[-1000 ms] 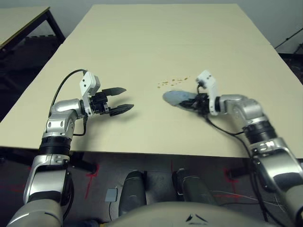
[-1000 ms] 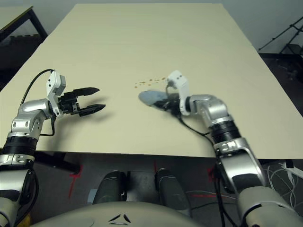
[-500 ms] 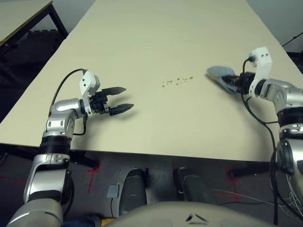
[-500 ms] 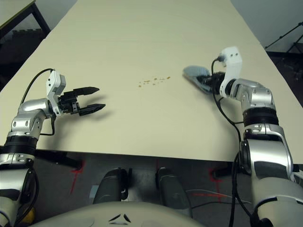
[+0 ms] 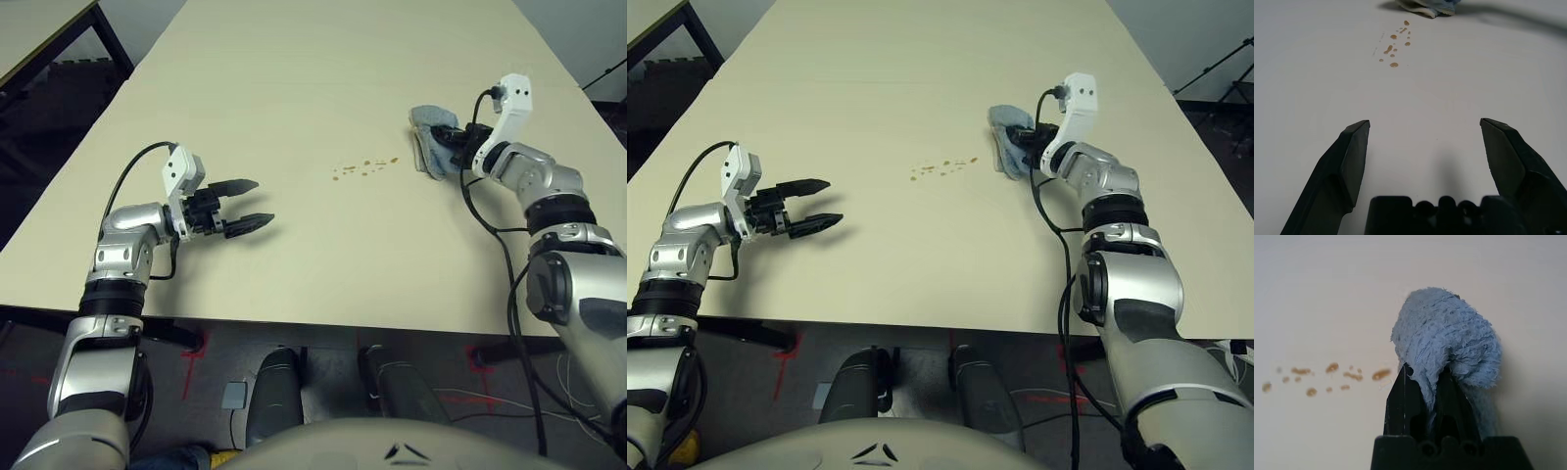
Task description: Wipe the water off the table with a rag.
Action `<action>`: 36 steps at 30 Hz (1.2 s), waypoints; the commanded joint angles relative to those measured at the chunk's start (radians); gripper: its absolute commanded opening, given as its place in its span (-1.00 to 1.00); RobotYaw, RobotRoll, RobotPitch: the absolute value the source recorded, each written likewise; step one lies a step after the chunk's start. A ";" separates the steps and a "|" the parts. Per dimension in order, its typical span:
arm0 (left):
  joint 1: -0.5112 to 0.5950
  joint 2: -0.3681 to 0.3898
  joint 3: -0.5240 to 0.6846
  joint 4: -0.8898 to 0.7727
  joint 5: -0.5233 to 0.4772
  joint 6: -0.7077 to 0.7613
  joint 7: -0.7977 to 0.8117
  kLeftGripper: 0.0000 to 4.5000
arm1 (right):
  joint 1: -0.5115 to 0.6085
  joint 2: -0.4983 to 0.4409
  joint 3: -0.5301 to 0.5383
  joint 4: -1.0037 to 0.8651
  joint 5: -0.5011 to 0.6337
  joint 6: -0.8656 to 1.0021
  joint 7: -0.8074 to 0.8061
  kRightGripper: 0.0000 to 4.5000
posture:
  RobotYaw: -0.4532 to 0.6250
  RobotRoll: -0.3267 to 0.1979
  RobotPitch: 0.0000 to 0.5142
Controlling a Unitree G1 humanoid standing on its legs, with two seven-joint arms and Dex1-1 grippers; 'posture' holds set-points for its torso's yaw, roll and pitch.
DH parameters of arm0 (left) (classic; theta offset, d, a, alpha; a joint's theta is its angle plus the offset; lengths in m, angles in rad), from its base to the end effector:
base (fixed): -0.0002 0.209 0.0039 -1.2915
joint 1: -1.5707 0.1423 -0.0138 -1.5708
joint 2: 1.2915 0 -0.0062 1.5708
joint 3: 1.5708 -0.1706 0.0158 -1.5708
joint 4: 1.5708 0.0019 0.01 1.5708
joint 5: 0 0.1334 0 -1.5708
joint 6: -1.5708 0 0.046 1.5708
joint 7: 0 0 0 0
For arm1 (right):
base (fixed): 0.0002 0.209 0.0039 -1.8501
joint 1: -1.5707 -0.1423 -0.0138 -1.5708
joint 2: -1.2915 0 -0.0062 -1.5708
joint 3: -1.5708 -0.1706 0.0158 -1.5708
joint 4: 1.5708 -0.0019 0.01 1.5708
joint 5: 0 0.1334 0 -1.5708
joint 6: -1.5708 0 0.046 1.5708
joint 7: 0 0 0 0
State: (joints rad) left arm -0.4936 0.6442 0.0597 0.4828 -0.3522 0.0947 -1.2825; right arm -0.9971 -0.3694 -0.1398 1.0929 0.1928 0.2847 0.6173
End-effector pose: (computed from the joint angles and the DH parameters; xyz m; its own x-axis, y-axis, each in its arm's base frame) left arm 0.2732 0.2834 0.1378 0.4805 -0.8550 -0.1953 0.8766 0.4751 0.0770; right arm 0.3392 -0.2163 0.1406 0.8535 0.4412 -0.2773 -0.4054 0.8965 0.1787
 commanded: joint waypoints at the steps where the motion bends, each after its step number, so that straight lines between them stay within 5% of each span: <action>1: 0.017 0.020 0.011 -0.016 0.007 -0.004 0.003 1.00 | 0.018 0.020 0.041 0.043 -0.051 -0.026 0.018 -1.00 | -0.39 0.25 -0.63; 20: 0.046 0.030 0.022 -0.039 -0.003 0.001 0.015 1.00 | 0.026 0.201 0.150 0.063 -0.152 -0.014 0.151 -1.00 | -0.35 0.25 -0.60; 36: 0.102 0.025 0.031 -0.108 -0.019 0.026 0.042 1.00 | 0.148 0.389 0.306 -0.204 -0.179 0.116 0.289 -1.00 | -0.32 0.25 -0.57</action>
State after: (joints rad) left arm -0.4082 0.6677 0.0810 0.3976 -0.3666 0.1131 -1.2469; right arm -0.8960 -0.0195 0.1069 0.8684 0.0210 0.3438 0.8622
